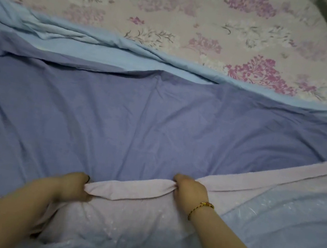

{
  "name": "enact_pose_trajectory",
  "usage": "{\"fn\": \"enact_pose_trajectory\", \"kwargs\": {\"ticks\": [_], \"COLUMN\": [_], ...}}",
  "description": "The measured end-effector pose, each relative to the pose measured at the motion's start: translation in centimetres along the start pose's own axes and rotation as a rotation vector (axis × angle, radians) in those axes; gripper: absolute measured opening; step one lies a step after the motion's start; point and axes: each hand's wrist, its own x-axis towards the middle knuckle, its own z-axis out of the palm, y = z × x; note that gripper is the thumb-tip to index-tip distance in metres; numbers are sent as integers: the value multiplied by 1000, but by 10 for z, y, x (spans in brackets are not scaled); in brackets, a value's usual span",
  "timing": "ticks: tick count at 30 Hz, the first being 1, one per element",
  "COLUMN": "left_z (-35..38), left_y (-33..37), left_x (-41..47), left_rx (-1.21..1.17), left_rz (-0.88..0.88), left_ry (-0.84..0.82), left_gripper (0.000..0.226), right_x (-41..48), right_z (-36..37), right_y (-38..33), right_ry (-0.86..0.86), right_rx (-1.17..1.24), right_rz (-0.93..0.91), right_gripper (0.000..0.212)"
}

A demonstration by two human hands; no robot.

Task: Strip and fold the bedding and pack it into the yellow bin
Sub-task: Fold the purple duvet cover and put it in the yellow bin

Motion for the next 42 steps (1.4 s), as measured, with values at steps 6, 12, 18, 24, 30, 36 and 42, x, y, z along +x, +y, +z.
{"fn": "enact_pose_trajectory", "kwargs": {"ticks": [6,12,18,24,30,36,42], "left_z": [-114,-228,-232,-163,-116,-119,-146], "left_y": [12,55,55,45,89,164,288], "left_x": [24,63,94,101,88,106,134], "left_rx": [163,212,220,40,145,157,118], "left_rz": [-133,-204,-280,-250,-43,269,538], "left_ry": [55,900,966,676,622,717,782], "left_gripper": [45,28,68,65,59,44,40], "right_x": [58,143,162,166,130,107,89], "right_z": [-85,-205,-205,-147,-114,-106,-110], "right_y": [22,22,24,28,59,158,269], "right_ry": [-232,190,306,108,140,605,587], "right_rx": [250,84,404,148,109,401,519], "right_rz": [13,139,37,26,47,312,508], "right_gripper": [32,17,78,73,48,32,41]}}
